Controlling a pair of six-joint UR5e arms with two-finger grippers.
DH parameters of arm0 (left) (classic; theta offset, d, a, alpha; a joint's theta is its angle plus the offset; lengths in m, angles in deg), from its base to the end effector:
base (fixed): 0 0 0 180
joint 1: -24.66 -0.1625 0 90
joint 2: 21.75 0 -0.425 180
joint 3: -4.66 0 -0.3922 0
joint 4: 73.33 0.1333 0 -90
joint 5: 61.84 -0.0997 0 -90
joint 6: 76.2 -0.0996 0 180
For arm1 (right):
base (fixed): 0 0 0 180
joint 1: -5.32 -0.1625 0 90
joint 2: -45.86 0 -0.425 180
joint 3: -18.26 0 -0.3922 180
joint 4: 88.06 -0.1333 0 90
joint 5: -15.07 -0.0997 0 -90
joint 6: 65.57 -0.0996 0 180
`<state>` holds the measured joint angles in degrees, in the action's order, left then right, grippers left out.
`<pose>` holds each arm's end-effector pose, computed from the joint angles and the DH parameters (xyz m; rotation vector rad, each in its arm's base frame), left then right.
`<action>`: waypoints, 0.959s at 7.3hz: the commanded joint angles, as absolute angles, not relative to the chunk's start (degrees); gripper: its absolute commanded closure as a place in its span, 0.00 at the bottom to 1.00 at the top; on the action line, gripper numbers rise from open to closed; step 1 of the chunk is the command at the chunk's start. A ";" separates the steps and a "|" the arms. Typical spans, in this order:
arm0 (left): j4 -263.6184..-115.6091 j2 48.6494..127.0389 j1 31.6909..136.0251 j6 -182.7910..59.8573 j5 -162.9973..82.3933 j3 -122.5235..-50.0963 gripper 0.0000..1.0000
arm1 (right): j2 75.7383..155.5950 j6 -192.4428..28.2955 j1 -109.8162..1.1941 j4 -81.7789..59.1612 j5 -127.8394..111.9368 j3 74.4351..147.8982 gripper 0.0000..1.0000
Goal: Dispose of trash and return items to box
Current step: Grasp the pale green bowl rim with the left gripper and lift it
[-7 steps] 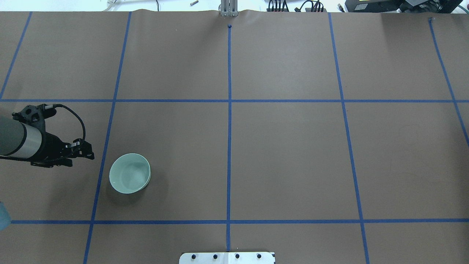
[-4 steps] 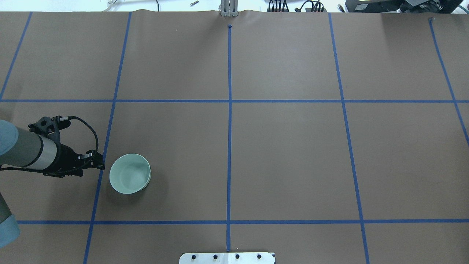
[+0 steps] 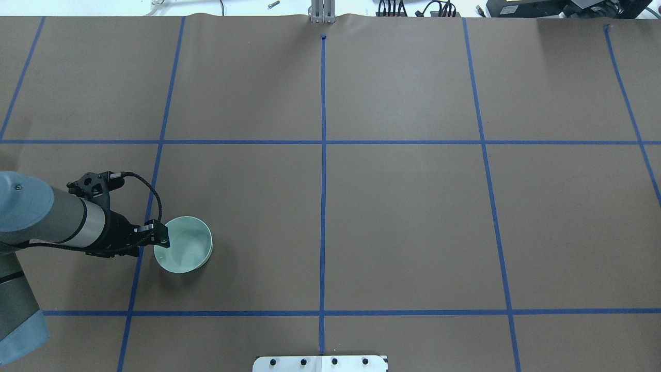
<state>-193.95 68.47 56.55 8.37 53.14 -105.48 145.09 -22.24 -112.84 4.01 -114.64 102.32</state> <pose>0.3782 -0.3428 0.4304 -0.1053 0.9601 -0.2316 0.2421 -0.3047 0.7874 0.1675 -0.7272 -0.1481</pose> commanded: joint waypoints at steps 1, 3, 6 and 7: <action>-193.92 69.65 55.16 10.10 52.07 -104.68 0.88 | 144.91 -22.86 -112.80 3.79 -116.06 102.11 0.00; -193.92 69.74 55.16 10.29 52.16 -104.76 1.00 | 144.47 -23.03 -112.80 3.79 -116.06 102.72 0.00; -194.01 68.61 57.52 10.29 53.82 -110.70 1.00 | 144.38 -22.95 -112.80 3.79 -116.15 102.81 0.00; -193.92 68.51 68.24 9.07 62.09 -110.13 1.00 | 144.38 -22.95 -112.80 3.79 -116.58 102.90 0.00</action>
<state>-194.02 68.95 59.57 10.01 55.46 -109.08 144.40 -22.96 -112.80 3.79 -116.24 102.81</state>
